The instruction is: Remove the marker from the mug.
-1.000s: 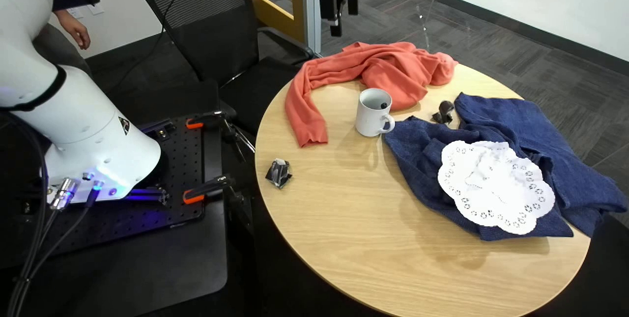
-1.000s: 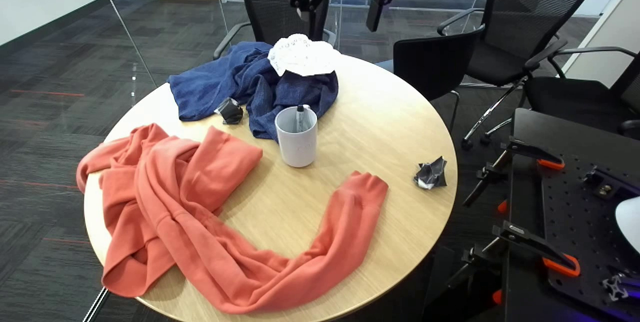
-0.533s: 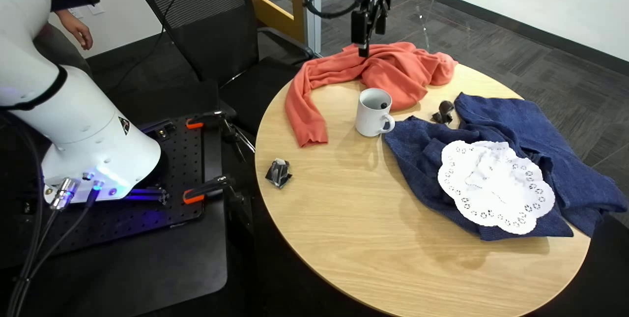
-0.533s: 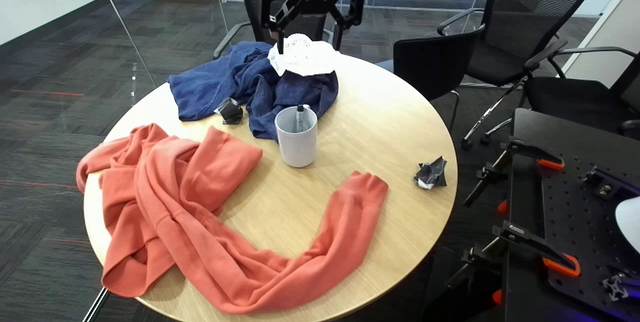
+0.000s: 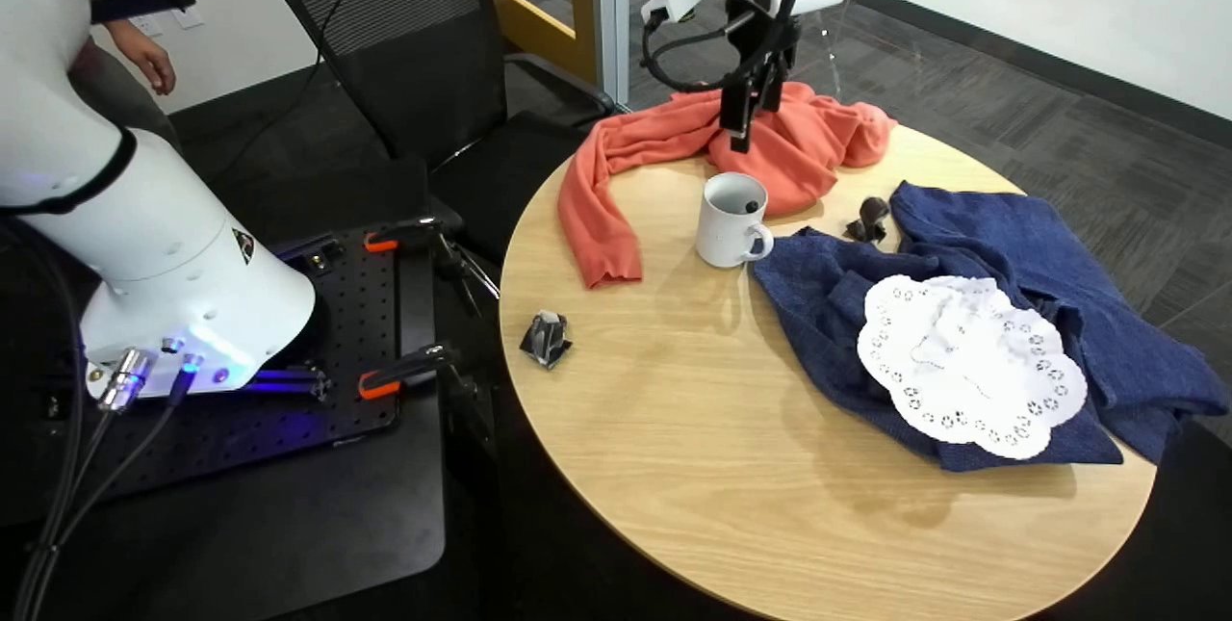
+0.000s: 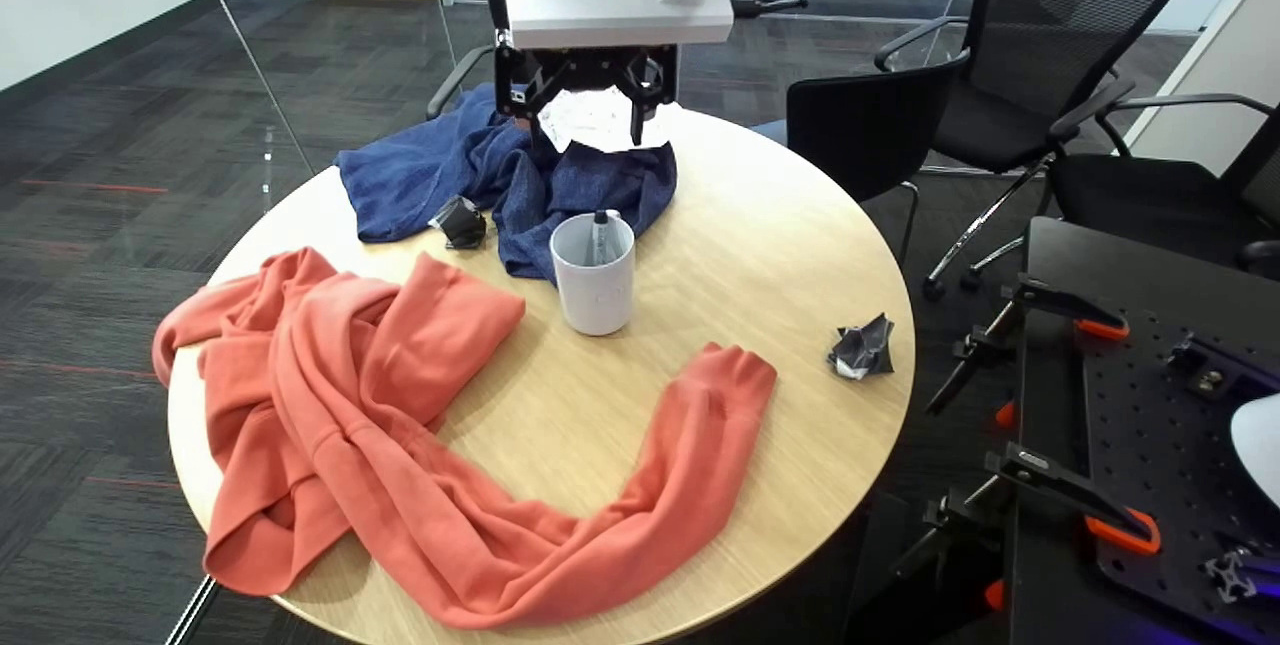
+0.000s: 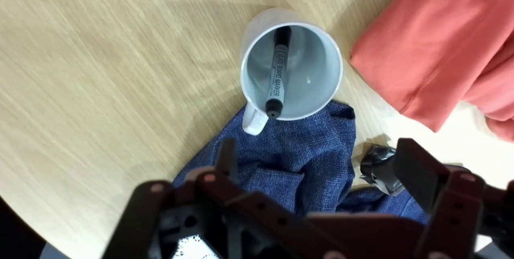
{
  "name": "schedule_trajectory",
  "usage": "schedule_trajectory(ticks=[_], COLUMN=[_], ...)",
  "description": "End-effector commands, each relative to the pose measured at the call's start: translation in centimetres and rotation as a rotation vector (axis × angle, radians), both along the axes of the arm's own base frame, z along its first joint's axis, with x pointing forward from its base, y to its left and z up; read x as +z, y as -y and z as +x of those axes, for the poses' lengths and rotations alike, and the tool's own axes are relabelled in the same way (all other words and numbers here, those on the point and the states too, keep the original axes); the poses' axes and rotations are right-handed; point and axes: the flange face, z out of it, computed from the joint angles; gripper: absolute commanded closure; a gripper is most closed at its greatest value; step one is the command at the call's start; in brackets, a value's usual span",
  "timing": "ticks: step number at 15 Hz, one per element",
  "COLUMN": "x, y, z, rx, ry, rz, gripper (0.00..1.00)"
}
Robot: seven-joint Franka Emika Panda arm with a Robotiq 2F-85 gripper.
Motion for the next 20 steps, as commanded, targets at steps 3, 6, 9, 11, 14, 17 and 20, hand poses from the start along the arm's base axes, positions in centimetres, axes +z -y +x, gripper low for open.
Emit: schedule_trajectory(ticks=[3, 6, 9, 11, 14, 17, 20], x=[-2.2, -2.8, -2.9, -3.6, -4.4, -5.1, -5.5], y=[-0.7, -0.5, -0.3, 0.3, 1.0, 1.4, 1.2], z=[0.7, 0.4, 0.7, 0.7, 0.7, 0.6, 0.7], rx=[-0.038, -0.017, -0.027, -0.031, -0.043, -0.048, -0.045], ry=[-0.041, -0.038, -0.039, -0.052, -0.063, -0.075, -0.087], rz=[0.015, 0.009, -0.005, 0.001, -0.002, -0.007, -0.002], gripper=[0.00, 0.00, 0.00, 0.00, 0.09, 0.23, 0.27])
